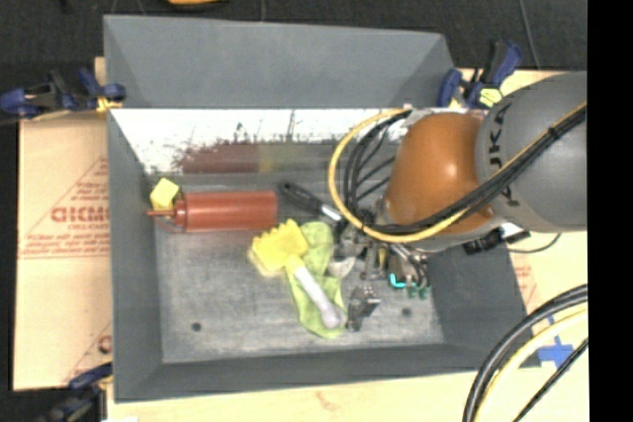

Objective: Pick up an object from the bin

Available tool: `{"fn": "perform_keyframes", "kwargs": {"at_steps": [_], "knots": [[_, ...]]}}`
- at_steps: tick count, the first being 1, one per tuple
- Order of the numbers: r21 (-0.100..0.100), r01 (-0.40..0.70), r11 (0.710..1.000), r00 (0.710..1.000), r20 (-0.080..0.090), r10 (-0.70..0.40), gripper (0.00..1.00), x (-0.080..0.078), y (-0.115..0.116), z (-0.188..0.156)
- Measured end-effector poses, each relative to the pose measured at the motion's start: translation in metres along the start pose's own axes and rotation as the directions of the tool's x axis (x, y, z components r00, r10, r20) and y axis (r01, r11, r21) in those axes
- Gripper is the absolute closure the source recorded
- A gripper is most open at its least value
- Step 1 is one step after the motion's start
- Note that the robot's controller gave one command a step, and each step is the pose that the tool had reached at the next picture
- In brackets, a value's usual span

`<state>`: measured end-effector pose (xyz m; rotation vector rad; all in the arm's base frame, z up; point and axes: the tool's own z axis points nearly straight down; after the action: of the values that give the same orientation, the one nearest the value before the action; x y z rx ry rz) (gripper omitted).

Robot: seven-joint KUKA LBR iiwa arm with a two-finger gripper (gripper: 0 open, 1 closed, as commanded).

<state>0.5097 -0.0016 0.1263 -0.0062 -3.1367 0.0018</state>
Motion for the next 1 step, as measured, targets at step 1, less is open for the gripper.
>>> {"fn": "perform_keyframes", "kwargs": {"at_steps": [1], "knots": [[0.000,0.000,1.000,1.000,0.008,0.000,0.00,-0.0020,0.0000,-0.0038]]}}
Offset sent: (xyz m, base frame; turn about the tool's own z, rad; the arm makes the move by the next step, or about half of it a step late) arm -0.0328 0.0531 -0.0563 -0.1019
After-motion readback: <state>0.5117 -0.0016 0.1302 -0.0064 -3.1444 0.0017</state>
